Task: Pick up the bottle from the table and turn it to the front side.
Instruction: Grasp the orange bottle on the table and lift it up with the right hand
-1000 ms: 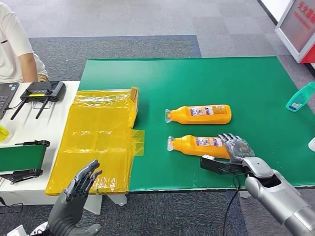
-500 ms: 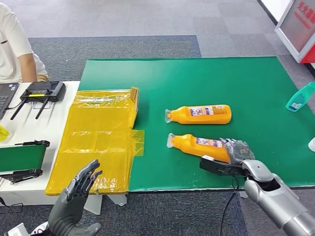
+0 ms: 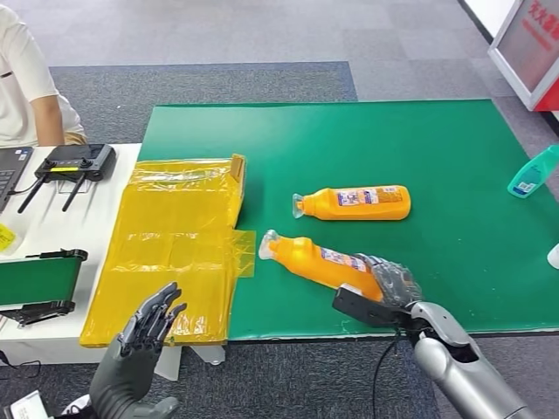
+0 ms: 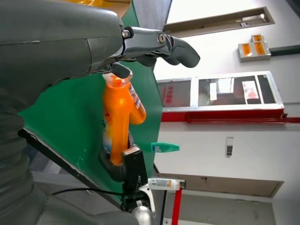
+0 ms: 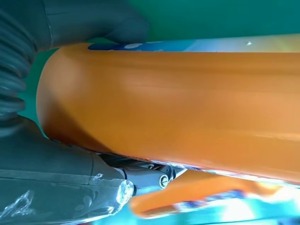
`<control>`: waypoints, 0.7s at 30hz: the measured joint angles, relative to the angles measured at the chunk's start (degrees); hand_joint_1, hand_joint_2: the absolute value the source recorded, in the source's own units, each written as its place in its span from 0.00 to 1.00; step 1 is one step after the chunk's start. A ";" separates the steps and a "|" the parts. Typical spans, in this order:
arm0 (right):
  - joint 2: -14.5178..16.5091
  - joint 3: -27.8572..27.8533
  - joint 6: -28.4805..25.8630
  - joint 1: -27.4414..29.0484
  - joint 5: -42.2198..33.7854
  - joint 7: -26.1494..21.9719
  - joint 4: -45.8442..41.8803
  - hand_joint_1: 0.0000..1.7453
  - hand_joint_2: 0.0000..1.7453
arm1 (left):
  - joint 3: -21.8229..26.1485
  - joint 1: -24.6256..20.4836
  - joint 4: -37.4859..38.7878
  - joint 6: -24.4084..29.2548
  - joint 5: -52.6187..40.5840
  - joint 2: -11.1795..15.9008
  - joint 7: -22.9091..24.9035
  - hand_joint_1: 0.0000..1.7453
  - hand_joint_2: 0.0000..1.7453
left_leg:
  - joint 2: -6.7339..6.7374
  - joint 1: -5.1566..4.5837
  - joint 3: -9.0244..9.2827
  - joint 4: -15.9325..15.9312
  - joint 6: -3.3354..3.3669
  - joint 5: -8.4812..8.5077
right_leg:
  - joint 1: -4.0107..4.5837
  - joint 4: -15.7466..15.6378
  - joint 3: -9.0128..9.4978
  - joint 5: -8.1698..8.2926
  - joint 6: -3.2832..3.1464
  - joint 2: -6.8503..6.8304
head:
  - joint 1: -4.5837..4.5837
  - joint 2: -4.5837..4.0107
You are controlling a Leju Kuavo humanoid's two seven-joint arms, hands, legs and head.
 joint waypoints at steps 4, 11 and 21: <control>4.11 -3.12 -1.52 2.75 -7.63 -4.26 -4.21 1.00 1.00 | -0.29 0.06 0.00 -0.56 0.79 -0.42 -0.03 0.00 1.00 | -0.09 0.01 -0.10 0.00 -0.01 0.03 | 0.02 0.01 -0.05 -0.01 -0.01 -0.06 | 0.02 0.00; 12.53 -6.33 -3.12 7.70 -17.46 -10.80 -13.38 1.00 1.00 | -0.50 0.03 0.00 -1.38 4.45 -1.78 0.73 0.00 1.00 | -0.09 0.01 -0.15 0.00 -0.01 -0.01 | 0.01 0.01 -0.12 -0.06 -0.02 -0.06 | 0.01 0.00; 19.26 -5.00 -9.53 11.80 -18.84 -16.31 -21.20 1.00 1.00 | -1.09 -1.89 1.38 5.63 1.40 -5.83 6.37 0.00 1.00 | -0.11 -0.01 -0.18 0.00 -0.01 -0.02 | -0.01 0.01 -0.15 -0.08 -0.03 -0.07 | 0.01 0.00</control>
